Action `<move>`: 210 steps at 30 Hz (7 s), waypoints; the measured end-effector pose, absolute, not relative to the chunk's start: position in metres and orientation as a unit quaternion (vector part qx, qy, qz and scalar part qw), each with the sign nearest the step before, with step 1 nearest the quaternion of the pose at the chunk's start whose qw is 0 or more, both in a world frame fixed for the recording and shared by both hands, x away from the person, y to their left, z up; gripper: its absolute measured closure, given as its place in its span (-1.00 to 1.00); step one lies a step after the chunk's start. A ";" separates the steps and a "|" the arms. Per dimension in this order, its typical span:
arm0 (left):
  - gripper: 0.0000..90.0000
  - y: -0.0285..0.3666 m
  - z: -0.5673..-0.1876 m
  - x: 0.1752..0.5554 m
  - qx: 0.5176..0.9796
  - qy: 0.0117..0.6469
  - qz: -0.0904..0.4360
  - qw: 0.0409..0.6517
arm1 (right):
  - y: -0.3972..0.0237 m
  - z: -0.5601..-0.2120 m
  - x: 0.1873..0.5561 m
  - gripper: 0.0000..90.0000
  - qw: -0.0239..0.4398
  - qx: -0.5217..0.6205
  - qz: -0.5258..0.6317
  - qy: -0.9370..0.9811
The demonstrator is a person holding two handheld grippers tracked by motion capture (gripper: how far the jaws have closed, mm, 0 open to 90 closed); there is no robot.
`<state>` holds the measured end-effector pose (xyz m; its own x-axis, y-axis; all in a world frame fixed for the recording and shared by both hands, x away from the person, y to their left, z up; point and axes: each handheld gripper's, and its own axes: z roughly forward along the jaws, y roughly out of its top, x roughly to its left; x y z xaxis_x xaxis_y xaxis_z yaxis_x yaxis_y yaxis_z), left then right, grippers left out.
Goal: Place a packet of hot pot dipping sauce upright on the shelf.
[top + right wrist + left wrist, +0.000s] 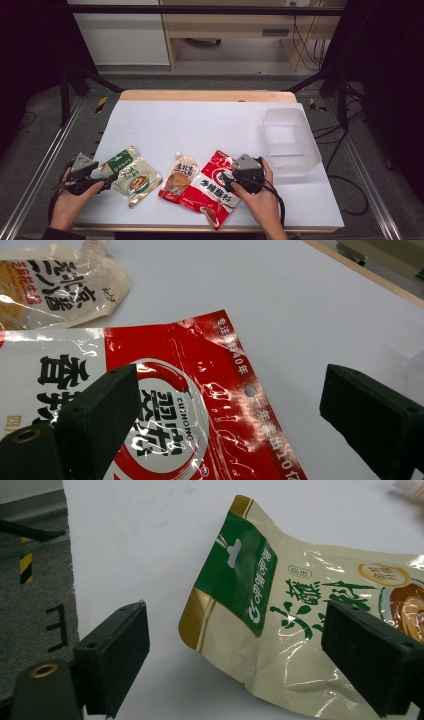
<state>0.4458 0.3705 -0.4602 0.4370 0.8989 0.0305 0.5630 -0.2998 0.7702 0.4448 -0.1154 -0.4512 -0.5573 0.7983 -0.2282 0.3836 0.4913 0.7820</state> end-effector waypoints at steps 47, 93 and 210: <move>0.98 0.370 -0.458 0.444 0.804 0.446 0.187 0.347 | -0.108 -0.457 0.446 -0.80 0.297 0.347 0.317 0.831; 1.00 0.315 -0.308 0.427 0.825 0.277 0.227 0.437 | -0.117 -0.447 0.444 -0.76 0.283 0.363 0.342 0.819; -0.64 0.255 -0.399 0.433 0.852 0.247 0.195 0.418 | -0.081 -0.294 0.494 1.00 0.245 0.104 0.194 0.944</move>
